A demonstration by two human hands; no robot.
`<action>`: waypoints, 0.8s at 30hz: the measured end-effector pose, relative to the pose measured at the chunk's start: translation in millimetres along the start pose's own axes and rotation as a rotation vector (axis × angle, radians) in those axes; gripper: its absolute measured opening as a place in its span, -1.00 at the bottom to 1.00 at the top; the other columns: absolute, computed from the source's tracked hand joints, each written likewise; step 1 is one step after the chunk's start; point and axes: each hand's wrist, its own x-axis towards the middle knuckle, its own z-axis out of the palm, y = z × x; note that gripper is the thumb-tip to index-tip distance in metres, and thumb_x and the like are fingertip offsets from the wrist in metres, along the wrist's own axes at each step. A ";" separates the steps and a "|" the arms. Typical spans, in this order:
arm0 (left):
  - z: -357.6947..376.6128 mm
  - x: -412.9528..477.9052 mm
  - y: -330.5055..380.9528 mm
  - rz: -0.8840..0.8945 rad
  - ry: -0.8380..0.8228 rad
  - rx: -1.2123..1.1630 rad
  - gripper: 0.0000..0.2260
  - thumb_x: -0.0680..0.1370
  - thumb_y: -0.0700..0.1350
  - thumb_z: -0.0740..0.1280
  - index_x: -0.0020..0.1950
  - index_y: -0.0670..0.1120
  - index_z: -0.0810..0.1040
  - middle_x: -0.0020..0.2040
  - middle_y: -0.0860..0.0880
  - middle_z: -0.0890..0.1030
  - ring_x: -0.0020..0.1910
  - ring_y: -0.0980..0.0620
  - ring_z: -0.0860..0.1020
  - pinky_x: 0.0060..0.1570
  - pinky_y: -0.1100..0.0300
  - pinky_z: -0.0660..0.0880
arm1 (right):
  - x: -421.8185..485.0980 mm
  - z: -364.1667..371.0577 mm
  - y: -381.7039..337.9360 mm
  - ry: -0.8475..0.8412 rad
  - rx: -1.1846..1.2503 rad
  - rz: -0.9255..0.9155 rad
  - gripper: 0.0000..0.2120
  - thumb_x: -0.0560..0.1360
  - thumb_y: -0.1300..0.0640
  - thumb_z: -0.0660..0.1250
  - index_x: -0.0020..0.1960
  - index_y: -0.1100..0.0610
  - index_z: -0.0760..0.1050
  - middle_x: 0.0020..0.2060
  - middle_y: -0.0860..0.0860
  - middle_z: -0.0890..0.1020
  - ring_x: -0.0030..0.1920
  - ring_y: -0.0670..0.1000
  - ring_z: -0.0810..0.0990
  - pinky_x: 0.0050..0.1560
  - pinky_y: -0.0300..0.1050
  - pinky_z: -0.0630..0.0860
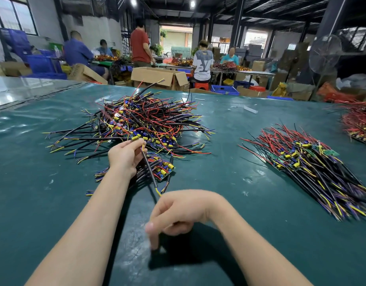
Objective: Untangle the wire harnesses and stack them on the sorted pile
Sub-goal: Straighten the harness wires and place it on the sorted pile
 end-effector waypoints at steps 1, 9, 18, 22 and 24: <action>-0.5 0.9 1.9 -0.002 -0.018 -0.004 -0.89 0.47 -0.37 0.35 -0.23 -0.23 0.51 -0.55 0.02 0.58 -0.58 0.19 0.53 -0.53 0.40 0.47 | -9.1 -9.2 2.1 -0.004 0.024 -0.014 -0.70 0.44 0.09 0.28 -0.16 0.36 0.58 -0.56 0.20 0.36 -0.65 -0.15 0.17 -0.61 -0.38 0.05; 3.9 -14.6 8.6 -0.023 -0.292 0.045 -0.91 0.51 -0.35 0.29 -0.17 -0.20 0.51 -0.50 0.03 0.60 -0.54 0.22 0.53 -0.54 0.45 0.41 | -46.7 -47.1 43.3 0.741 0.741 -0.280 -0.76 0.31 -0.02 0.38 -0.39 0.15 0.61 -0.65 -0.07 0.43 -0.72 -0.21 0.23 -0.65 -0.45 0.14; 39.4 -51.4 -35.4 -0.047 -0.608 0.615 -0.77 0.44 -0.36 0.38 0.00 -0.19 0.39 -0.26 -0.11 0.56 -0.38 0.03 0.51 -0.33 0.23 0.44 | -8.8 -37.3 41.9 1.075 0.655 -0.274 -0.82 0.54 0.20 0.25 -0.24 0.12 0.45 -0.52 -0.09 0.56 -0.53 -0.13 0.54 -0.50 -0.32 0.47; 34.5 -51.7 -37.4 -0.150 -0.670 0.497 -0.78 0.44 -0.46 0.32 -0.09 -0.17 0.42 -0.26 -0.14 0.59 -0.48 0.11 0.58 -0.45 0.33 0.48 | -11.3 -39.7 46.0 1.182 0.679 -0.240 -0.76 0.53 0.26 0.27 -0.33 0.19 0.42 -0.50 0.02 0.49 -0.58 -0.13 0.47 -0.50 -0.31 0.47; 33.1 -51.8 -38.5 -0.120 -0.654 0.587 -0.84 0.43 -0.43 0.35 -0.16 -0.19 0.49 -0.31 -0.11 0.57 -0.49 0.14 0.56 -0.44 0.34 0.51 | -14.3 -41.9 49.2 1.220 0.711 -0.225 -0.76 0.51 0.29 0.29 -0.34 0.21 0.43 -0.48 0.06 0.46 -0.57 -0.15 0.46 -0.48 -0.32 0.49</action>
